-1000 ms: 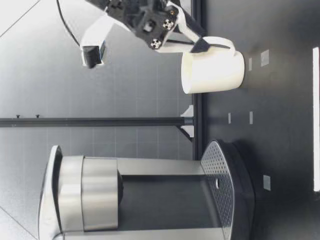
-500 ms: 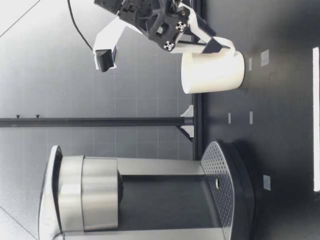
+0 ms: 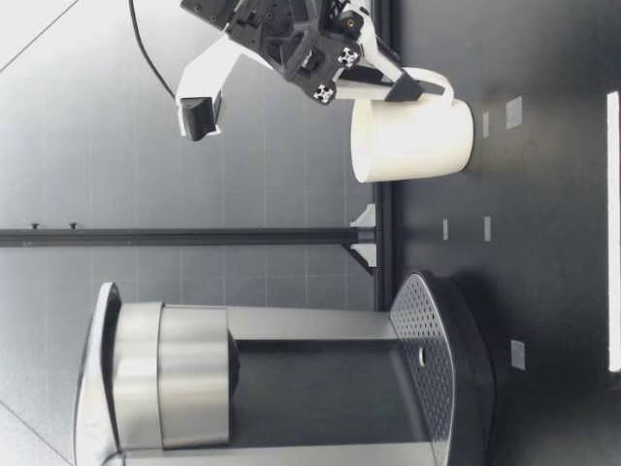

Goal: Place the coffee capsule inside the capsule container, then place the cup onto the center of the cup tray.

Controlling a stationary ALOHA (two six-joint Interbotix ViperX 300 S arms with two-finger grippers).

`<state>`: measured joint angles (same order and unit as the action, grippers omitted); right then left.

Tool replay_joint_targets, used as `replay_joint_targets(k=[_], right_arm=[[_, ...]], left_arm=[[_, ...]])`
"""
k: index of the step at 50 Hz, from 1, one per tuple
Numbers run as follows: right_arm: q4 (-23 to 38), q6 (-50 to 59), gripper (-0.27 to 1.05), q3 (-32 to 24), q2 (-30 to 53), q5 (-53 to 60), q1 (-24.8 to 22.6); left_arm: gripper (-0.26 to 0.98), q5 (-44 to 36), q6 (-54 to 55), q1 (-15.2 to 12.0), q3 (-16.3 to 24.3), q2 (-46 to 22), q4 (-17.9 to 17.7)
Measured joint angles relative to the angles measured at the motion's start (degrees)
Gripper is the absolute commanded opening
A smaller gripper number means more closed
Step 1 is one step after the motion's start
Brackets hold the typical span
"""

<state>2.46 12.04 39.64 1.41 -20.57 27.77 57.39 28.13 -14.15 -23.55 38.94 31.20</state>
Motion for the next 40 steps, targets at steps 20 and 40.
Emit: replay_joint_targets(k=[20,40], right_arm=[[-0.1,-0.5,0.24,0.7,-3.0,3.9,-0.1],[-0.1,-2.3,0.22,-3.1,-2.7,8.0,-6.3]], left_arm=[[0.05,-0.8,0.3,0.0,-0.7,1.1,0.1],[0.05,-2.5,0.4,0.0,-0.9,1.2,0.1]])
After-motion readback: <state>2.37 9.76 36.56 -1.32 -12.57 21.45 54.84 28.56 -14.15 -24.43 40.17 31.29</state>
